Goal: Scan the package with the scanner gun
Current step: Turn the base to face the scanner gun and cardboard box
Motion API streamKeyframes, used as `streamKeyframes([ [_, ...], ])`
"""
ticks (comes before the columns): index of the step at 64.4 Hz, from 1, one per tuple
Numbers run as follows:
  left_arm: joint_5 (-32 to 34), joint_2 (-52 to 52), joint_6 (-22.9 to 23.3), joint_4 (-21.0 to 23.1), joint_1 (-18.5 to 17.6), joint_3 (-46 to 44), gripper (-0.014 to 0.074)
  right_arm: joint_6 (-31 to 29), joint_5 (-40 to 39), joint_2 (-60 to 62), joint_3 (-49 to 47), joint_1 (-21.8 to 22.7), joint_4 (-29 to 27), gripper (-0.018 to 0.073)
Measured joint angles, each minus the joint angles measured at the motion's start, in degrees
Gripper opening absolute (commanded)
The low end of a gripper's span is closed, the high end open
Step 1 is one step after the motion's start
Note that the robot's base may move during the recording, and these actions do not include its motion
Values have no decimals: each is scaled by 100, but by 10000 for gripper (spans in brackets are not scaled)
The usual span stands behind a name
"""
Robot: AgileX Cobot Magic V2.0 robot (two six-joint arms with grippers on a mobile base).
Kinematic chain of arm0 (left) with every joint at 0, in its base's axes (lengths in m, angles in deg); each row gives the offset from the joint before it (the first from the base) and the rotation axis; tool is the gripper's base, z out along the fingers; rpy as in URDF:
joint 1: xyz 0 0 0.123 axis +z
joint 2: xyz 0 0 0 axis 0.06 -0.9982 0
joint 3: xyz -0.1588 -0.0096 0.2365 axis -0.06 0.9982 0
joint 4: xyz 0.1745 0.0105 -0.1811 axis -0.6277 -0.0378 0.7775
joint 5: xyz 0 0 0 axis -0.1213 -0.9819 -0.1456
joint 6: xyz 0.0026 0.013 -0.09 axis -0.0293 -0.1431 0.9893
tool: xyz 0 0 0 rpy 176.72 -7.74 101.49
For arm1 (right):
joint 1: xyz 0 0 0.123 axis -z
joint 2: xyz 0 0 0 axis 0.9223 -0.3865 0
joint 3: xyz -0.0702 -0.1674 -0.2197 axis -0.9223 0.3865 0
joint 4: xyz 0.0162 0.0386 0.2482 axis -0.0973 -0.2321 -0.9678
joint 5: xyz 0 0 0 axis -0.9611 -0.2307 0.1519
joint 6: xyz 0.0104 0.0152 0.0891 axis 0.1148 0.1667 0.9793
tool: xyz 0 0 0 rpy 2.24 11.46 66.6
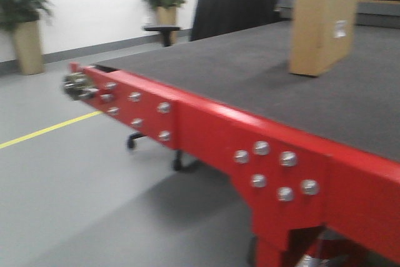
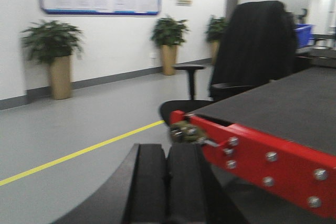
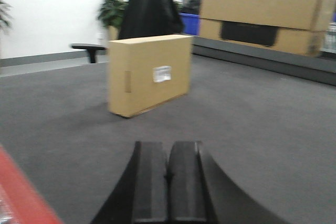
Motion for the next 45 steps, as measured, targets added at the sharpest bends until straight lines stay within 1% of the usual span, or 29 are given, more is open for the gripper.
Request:
streamKeyframes([
  [9, 0, 0, 0, 0, 0, 0, -111, 0, 0, 0, 0, 0, 0, -162],
  [20, 0, 0, 0, 0, 127, 0, -111, 0, 0, 0, 0, 0, 0, -162],
  [45, 0, 0, 0, 0, 133, 0, -111, 0, 0, 0, 0, 0, 0, -162],
])
